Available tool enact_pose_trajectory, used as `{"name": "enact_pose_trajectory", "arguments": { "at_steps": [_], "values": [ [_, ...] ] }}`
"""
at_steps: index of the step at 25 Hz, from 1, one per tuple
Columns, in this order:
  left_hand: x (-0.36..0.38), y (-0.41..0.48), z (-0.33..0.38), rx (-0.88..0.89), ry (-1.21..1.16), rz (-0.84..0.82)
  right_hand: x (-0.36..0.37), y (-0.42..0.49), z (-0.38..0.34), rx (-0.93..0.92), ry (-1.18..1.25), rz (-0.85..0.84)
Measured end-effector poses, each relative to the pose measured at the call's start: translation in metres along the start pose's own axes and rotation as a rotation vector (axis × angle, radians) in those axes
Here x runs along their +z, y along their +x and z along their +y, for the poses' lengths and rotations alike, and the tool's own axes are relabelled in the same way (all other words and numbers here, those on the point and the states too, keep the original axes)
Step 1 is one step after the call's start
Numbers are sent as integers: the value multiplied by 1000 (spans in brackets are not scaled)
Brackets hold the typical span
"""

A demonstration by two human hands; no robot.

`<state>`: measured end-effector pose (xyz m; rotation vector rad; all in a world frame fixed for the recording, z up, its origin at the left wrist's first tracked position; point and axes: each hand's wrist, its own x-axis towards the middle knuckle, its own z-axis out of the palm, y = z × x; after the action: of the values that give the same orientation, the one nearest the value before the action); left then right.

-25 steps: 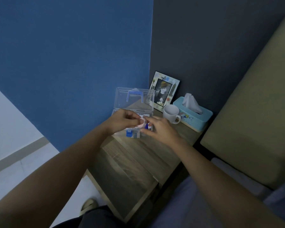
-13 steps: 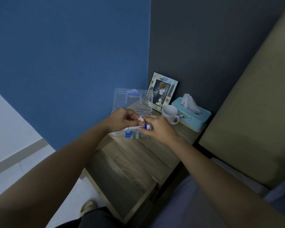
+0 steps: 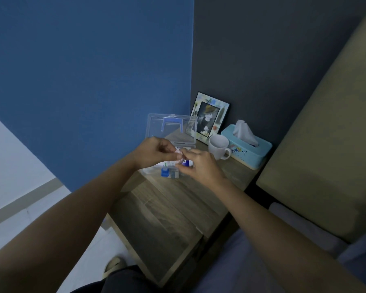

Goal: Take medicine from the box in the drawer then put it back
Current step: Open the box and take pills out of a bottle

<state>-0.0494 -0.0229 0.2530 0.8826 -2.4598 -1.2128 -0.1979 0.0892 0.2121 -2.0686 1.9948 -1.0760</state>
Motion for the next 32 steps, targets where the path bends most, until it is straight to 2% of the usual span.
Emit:
{"name": "enact_pose_trajectory", "arguments": {
  "at_steps": [3, 6, 10, 13, 19, 23, 27, 32],
  "values": [
    [1, 0, 1, -7, 90, 15, 0, -2, 1, 11, 18, 3],
    [0, -1, 0, -25, -13, -6, -1, -2, 2, 46, 11, -20],
    [2, 0, -1, -4, 101, 21, -2, -2, 3, 41, 10, -16],
    [4, 1, -2, -4, -33, 8, -1, -1, 4, 53, 15, -11],
    [4, 5, -1, -28, -44, -37, -2, -1, 8, 73, 50, -15],
    [5, 8, -2, -46, 44, -61, -2, -2, 10, 58, 33, -10],
    [8, 8, -1, -19, 178, 14, 0, -4, 10, 56, 37, 11],
    [10, 7, 2, -11, -6, 26, 3, -3, 10, 62, 34, 8]
  ]
}}
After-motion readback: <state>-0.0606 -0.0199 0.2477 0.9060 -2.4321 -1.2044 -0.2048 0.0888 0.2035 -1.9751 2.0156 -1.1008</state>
